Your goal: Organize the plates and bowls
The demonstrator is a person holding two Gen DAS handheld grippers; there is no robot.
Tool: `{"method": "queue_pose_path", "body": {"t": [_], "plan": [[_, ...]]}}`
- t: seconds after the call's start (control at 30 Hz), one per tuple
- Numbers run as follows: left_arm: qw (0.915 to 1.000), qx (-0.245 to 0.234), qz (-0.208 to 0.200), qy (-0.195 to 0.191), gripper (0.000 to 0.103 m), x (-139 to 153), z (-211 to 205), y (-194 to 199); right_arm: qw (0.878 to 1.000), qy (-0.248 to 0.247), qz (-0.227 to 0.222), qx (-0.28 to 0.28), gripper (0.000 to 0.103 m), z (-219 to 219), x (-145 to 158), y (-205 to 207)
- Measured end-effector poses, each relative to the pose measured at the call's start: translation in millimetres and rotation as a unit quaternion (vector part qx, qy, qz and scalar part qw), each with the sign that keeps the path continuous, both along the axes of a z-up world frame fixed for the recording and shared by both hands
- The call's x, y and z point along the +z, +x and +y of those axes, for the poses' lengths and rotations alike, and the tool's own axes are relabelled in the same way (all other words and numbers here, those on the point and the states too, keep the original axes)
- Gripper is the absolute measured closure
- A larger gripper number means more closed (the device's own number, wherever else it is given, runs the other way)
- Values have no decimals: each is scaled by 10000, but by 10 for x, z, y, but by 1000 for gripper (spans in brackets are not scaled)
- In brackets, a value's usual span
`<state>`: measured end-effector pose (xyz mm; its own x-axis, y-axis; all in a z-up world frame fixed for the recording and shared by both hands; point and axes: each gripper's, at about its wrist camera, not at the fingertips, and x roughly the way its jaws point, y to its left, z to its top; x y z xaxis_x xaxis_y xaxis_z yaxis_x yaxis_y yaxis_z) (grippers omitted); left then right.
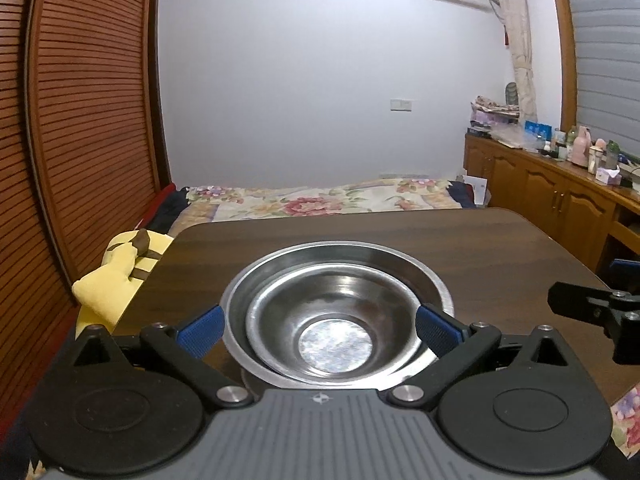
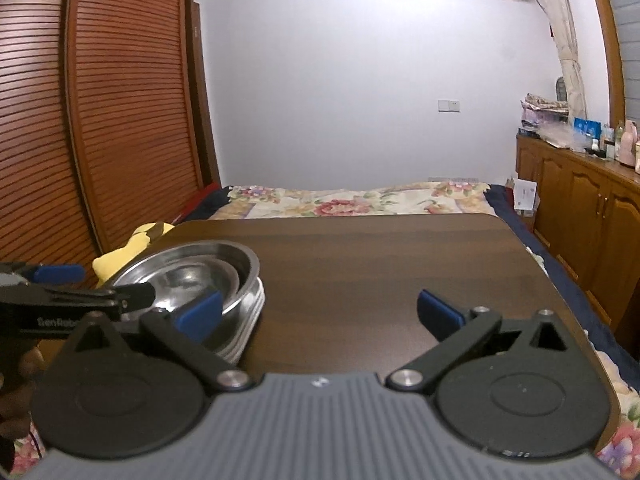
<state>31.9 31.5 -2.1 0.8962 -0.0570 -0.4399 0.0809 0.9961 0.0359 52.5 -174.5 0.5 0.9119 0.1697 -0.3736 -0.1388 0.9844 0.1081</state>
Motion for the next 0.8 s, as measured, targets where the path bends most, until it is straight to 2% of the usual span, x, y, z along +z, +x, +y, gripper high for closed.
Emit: {"method": "queue_pose_path", "body": {"t": [0.37, 0.8], "plan": [[9995, -86, 294, -4, 0, -224, -117, -97, 9997, -92, 51, -204, 0, -62, -144, -18], [9995, -2, 318, -61, 0, -250, -59, -73, 9994, -54, 178, -279, 0, -100, -231, -33]]}}
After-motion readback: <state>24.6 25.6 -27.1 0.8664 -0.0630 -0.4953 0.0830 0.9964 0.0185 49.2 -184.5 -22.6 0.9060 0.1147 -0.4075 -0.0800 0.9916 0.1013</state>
